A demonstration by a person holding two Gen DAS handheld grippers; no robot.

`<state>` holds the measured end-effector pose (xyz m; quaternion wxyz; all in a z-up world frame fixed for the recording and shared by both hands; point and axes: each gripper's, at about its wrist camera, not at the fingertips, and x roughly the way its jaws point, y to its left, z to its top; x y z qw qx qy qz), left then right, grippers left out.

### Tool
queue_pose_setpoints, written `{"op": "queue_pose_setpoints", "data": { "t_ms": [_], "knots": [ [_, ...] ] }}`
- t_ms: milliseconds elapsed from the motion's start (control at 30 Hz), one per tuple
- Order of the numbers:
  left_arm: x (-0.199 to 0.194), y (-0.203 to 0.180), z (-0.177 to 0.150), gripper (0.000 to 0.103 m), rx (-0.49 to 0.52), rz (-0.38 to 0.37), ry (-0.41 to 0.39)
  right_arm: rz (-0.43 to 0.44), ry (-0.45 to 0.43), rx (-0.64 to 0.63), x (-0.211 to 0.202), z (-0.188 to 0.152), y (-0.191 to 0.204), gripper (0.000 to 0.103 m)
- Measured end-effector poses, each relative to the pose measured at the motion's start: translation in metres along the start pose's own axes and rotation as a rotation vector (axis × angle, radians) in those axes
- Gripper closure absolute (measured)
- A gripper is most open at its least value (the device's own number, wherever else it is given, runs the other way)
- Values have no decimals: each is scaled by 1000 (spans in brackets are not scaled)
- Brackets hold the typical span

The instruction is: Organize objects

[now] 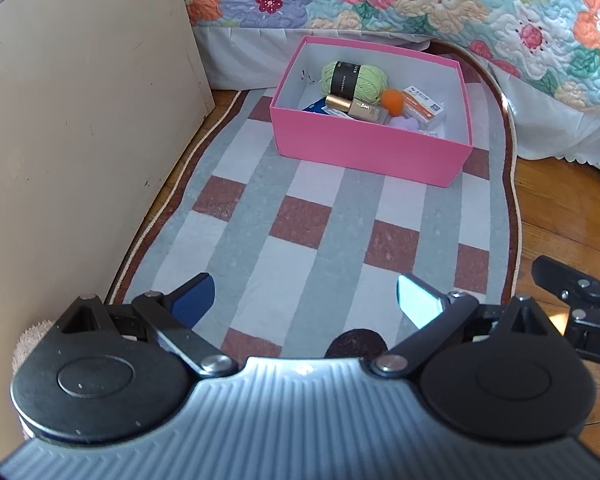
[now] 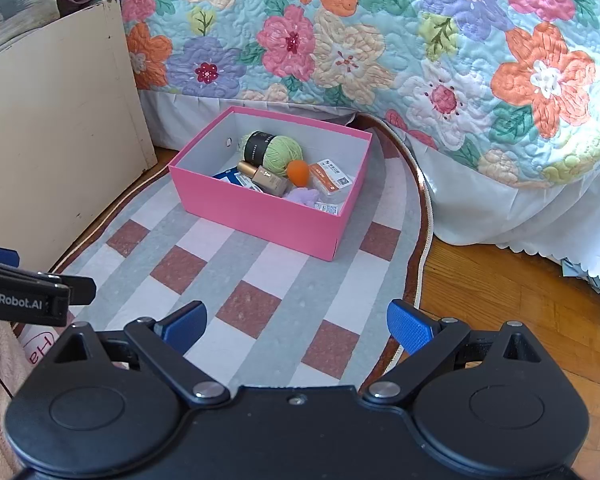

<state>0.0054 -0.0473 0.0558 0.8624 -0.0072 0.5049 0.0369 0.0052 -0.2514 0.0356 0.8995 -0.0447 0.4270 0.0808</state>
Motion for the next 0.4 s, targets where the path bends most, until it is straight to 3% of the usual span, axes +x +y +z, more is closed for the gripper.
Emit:
{"op": "queue_pose_setpoints", "data": {
  "t_ms": [400],
  "knots": [
    [1,1,0,4,-1,-9,10,1,-1,-2,0,0,-2,4]
  ]
}}
